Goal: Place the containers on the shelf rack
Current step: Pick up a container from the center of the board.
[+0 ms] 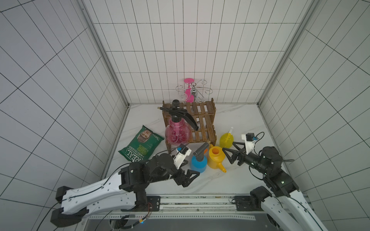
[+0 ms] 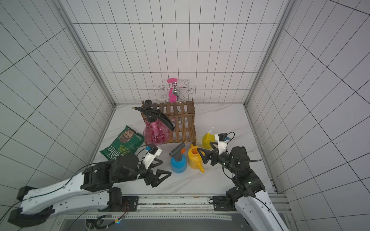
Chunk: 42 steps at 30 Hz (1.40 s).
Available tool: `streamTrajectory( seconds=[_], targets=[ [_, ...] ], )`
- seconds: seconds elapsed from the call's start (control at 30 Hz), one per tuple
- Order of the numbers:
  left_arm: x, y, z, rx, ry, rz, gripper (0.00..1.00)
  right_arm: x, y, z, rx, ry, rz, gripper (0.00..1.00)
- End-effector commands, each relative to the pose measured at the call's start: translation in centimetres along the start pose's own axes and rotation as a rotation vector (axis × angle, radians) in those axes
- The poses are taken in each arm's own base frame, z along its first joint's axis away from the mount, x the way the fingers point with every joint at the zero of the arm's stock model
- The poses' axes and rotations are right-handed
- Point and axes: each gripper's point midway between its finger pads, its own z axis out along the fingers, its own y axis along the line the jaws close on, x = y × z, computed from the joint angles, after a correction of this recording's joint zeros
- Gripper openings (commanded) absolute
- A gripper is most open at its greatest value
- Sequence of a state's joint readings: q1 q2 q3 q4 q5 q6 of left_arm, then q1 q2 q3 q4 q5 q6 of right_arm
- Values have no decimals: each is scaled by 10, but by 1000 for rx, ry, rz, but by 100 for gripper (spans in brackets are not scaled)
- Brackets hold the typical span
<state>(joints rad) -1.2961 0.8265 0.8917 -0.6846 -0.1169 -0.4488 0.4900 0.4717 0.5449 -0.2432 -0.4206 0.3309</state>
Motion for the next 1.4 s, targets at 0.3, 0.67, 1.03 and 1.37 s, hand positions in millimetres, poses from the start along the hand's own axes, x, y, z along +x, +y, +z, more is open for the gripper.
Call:
streamTrajectory(
  seconds=[0.3,0.67,1.03,1.37],
  targets=[
    [-25,61,30,-366,-159,152,96,-5,6,-6,-69,-37,9,99],
    [-14,41,52,-16,-263,160,95,-2,4,-1,-91,-31,20,99],
    [-29,66,89,-111,-347,154,87,0,2,1,-99,-36,26,99],
    [-23,61,110,-68,-343,183,70,0,1,1,-102,-36,27,99]
  ],
)
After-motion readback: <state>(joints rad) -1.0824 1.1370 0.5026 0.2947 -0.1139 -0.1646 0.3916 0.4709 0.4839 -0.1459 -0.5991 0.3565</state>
